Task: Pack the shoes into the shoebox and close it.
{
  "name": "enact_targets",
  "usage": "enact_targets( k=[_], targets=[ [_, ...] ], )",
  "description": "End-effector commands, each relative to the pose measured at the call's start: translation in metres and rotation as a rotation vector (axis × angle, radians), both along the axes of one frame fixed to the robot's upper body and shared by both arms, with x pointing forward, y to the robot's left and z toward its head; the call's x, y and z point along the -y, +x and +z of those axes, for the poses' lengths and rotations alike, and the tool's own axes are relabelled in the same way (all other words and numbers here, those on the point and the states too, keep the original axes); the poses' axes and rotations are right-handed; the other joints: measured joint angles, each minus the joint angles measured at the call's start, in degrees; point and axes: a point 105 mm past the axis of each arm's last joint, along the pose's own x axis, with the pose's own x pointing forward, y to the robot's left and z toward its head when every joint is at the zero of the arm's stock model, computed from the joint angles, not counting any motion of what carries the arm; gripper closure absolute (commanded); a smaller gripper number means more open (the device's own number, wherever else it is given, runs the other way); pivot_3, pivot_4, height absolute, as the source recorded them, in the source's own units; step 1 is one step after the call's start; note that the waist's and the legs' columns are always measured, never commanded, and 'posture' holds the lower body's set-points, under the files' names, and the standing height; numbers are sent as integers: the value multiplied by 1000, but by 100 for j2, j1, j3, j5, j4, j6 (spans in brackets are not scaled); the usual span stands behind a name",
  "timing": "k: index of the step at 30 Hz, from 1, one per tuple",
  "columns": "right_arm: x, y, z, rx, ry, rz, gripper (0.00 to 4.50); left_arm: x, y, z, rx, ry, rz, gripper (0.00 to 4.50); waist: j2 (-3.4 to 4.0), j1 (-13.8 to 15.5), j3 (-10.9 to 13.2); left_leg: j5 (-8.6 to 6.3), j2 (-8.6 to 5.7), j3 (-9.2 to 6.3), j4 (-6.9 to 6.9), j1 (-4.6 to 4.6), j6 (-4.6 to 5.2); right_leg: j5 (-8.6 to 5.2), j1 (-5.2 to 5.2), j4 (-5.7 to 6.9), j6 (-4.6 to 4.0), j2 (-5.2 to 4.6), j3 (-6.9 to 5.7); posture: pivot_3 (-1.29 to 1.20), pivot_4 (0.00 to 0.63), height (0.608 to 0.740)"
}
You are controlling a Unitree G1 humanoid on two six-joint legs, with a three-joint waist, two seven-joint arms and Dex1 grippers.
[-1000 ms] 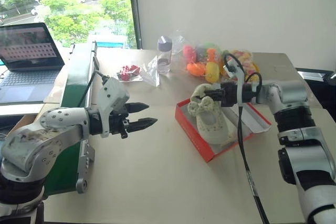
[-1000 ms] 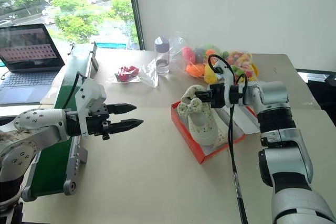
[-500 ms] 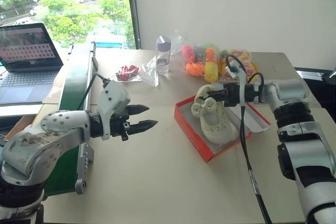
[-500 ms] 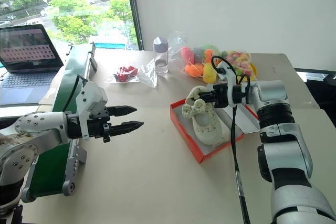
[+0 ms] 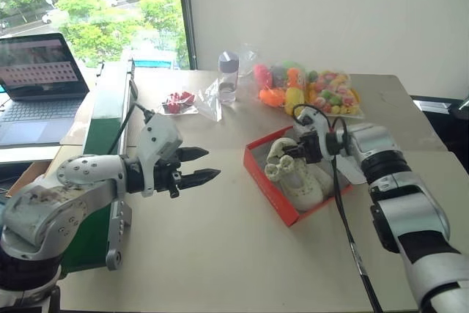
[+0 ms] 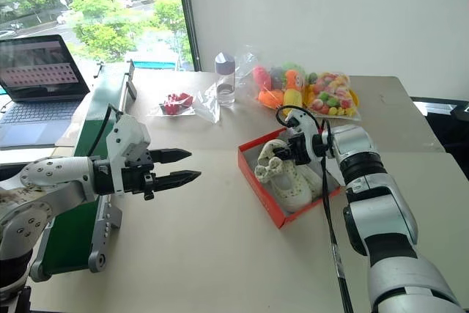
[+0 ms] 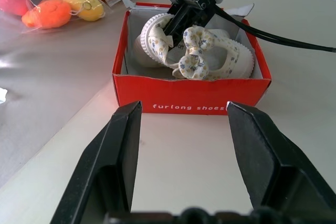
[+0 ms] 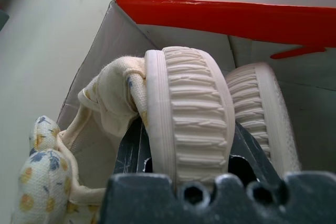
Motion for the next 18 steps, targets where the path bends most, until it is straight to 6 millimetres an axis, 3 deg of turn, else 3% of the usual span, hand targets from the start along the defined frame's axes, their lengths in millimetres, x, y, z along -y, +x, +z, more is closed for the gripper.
enact_targets(
  k=[1,11,18],
  targets=[
    [7,1,-22,21,-151,1,3880,0,-5,9,51,10,-3,1769,0,2,0,-9,0,0,0,18,-16,0,19,-1,0,0,-1,0,150,740],
    [-12,-6,-55,61,-277,76,3880,1,-7,11,54,13,-4,1769,-17,0,-17,-22,2,0,-7,65,-39,-1,51,-1,-1,-4,2,0,150,740],
    [-9,-3,-77,140,-422,72,3880,2,-8,10,54,18,-2,1769,-70,1,-86,-22,7,-1,-12,71,-43,-4,53,-1,-5,-3,0,0,150,740]
  ],
)
